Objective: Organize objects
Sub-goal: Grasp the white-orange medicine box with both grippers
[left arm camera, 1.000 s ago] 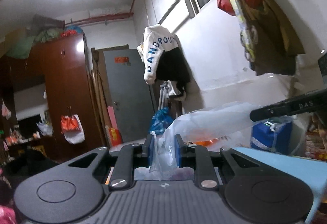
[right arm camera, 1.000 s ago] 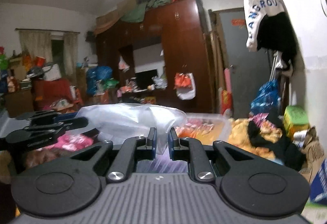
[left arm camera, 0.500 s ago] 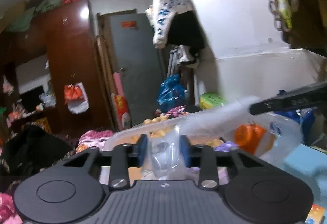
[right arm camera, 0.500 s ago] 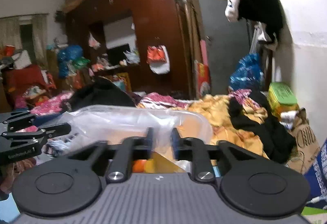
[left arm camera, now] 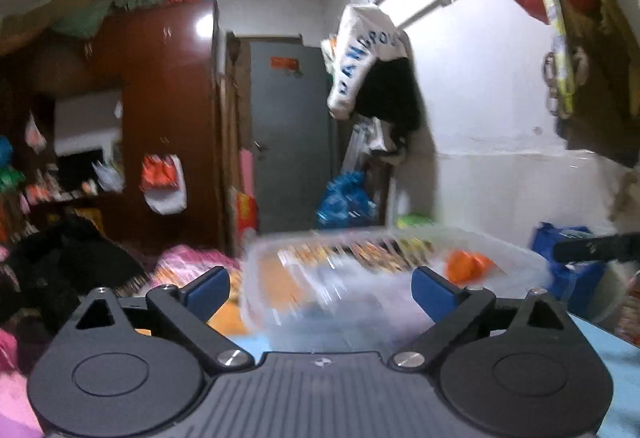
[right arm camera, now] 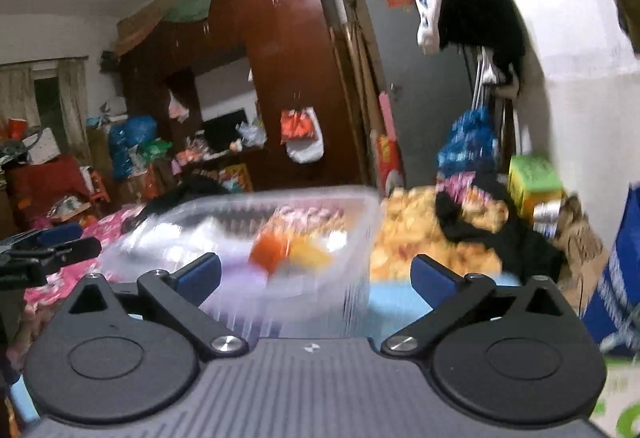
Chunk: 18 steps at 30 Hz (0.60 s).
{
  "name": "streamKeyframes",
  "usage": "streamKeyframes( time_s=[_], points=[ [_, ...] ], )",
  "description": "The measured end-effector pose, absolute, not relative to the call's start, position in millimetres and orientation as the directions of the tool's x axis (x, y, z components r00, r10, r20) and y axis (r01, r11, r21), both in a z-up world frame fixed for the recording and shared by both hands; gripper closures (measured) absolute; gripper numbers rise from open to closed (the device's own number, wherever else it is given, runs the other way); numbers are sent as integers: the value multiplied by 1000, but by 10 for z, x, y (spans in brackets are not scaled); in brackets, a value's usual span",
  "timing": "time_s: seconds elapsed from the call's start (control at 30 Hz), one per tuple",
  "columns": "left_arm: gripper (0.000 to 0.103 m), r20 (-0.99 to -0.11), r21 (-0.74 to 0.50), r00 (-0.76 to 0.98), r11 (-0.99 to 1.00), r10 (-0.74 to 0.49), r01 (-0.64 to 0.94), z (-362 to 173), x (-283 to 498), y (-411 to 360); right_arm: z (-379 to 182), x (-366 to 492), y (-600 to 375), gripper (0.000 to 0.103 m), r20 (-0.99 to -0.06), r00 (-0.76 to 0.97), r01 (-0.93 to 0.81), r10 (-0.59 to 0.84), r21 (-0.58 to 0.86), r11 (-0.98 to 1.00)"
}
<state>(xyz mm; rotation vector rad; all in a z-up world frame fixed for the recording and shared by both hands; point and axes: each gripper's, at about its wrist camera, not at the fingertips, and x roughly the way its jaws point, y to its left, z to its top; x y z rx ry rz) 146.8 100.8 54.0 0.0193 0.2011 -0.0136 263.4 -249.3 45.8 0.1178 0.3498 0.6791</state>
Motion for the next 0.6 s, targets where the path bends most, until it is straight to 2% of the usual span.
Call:
streamKeyframes(
  time_s=[0.07,0.17,0.27,0.37,0.6],
  points=[
    [4,-226,-36,973,999,-41,34,381,1314,986,275,2561,-2528,0,-317,691,-599,650,254,760],
    [4,-323,-89,941,993,-98,73,114,1203,874,10,2506,-2541,0,-375,665,-586,646,276,762],
    [5,-392,-90,907,987,-156,131,-127,1155,684,-170,2454,-2555,0,-402,627,-595,667,307,743],
    [7,-417,-59,888,981,-191,183,-281,1109,512,-218,2351,-2568,0,-396,600,-621,695,318,717],
    [8,-388,4,888,963,-247,270,-406,1042,265,-321,2192,-2515,3,-405,533,-695,743,292,657]
  ],
)
